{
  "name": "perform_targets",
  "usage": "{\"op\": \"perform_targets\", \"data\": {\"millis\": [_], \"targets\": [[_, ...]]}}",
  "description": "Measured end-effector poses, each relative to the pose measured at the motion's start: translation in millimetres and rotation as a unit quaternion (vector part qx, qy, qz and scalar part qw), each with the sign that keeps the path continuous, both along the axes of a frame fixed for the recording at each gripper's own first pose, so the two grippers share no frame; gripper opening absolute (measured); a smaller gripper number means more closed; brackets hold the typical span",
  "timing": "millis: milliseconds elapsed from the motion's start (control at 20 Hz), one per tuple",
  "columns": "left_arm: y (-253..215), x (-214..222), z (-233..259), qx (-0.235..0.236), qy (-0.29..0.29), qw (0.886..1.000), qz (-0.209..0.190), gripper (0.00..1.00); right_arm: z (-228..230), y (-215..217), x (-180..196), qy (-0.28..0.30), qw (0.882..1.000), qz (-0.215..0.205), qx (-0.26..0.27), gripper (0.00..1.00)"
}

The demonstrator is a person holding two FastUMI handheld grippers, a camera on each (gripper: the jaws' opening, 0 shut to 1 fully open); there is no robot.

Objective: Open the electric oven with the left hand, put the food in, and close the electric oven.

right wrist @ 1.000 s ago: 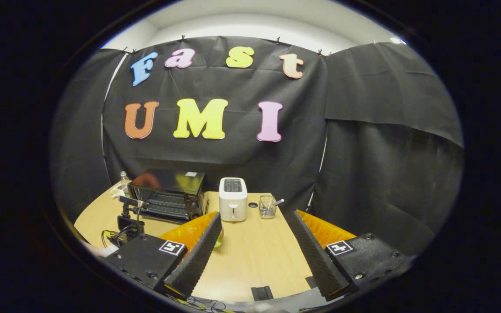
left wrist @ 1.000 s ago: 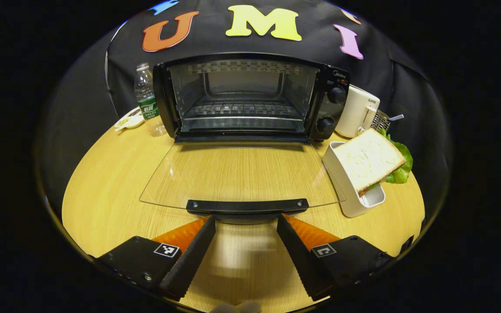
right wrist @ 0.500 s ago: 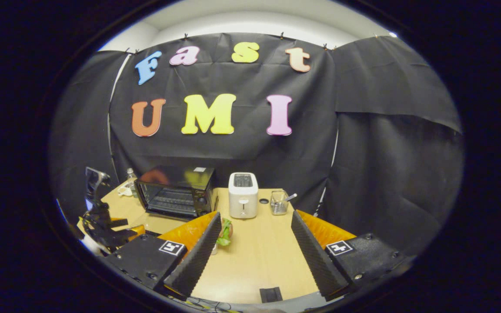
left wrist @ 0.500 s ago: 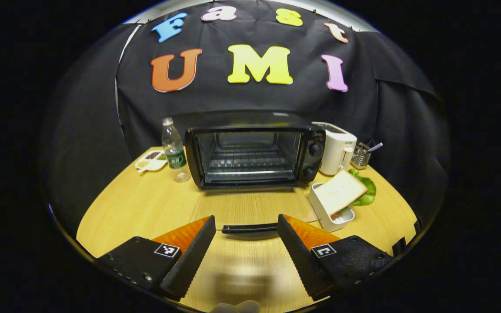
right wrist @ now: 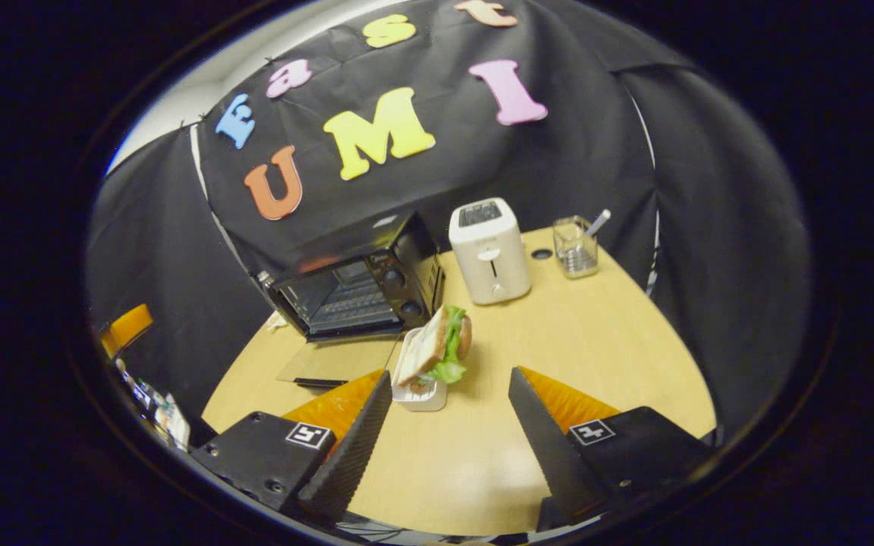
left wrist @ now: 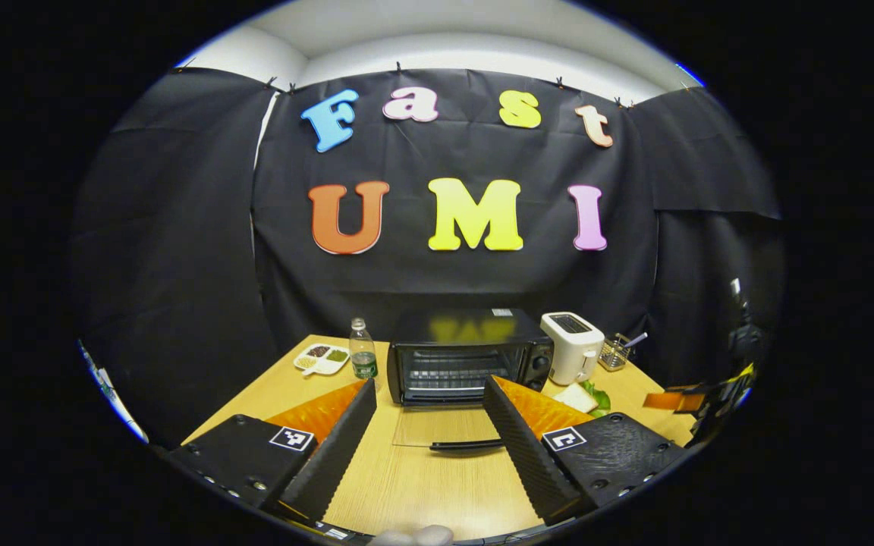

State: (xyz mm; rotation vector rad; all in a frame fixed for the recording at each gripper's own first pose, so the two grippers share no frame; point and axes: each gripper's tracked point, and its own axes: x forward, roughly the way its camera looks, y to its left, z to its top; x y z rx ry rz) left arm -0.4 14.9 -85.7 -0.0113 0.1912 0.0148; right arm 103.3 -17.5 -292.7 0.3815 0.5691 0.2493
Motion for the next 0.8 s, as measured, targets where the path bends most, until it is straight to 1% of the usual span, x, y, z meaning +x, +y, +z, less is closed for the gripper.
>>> {"op": "perform_targets", "data": {"millis": [50,100,150,200,300,350,400,450,500,550,600,650,700,750,800], "targets": [[1,-5,8,0.002,-0.008,1.0,0.014,0.94,-13,4,11,0.017,0.999,0.014,0.025,0.99],[3,-9,14,0.006,-0.011,1.0,0.025,0.94,-23,12,21,0.03,0.998,0.029,0.052,0.87],[4,-14,14,0.01,-0.008,0.999,0.042,0.94,-32,17,33,0.047,0.995,0.041,0.073,0.87],[3,-17,13,0.01,-0.004,0.998,0.054,0.94,-38,19,48,0.057,0.993,0.053,0.091,0.98],[-2,-21,19,0.008,-0.002,0.997,0.079,0.94,-49,19,76,0.077,0.988,0.068,0.111,0.98],[-3,-23,20,0.008,0.003,0.996,0.091,0.94,-50,24,87,0.083,0.985,0.083,0.128,0.98],[-3,-23,20,0.01,0.007,0.994,0.105,0.94,-53,31,96,0.092,0.981,0.097,0.139,0.84],[-3,-24,20,0.011,0.01,0.993,0.118,0.94,-59,34,103,0.105,0.978,0.114,0.142,0.84],[-2,-24,21,0.015,0.013,0.991,0.132,0.94,-60,35,111,0.111,0.975,0.127,0.147,0.81],[-4,-23,21,0.015,0.015,0.99,0.141,0.94,-62,36,117,0.12,0.971,0.138,0.151,0.82],[-8,-24,20,0.013,0.018,0.989,0.147,0.94,-63,36,121,0.13,0.967,0.146,0.161,0.93],[-11,-23,20,0.011,0.019,0.988,0.15,0.94,-64,38,125,0.14,0.963,0.151,0.174,0.78],[-12,-23,19,0.011,0.021,0.988,0.152,0.94,-64,41,127,0.154,0.957,0.159,0.185,0.86],[-11,-24,17,0.013,0.025,0.987,0.157,0.94,-68,44,125,0.167,0.953,0.17,0.187,0.83],[-10,-23,15,0.011,0.029,0.986,0.161,0.94,-68,44,128,0.17,0.953,0.171,0.184,0.65]]}}
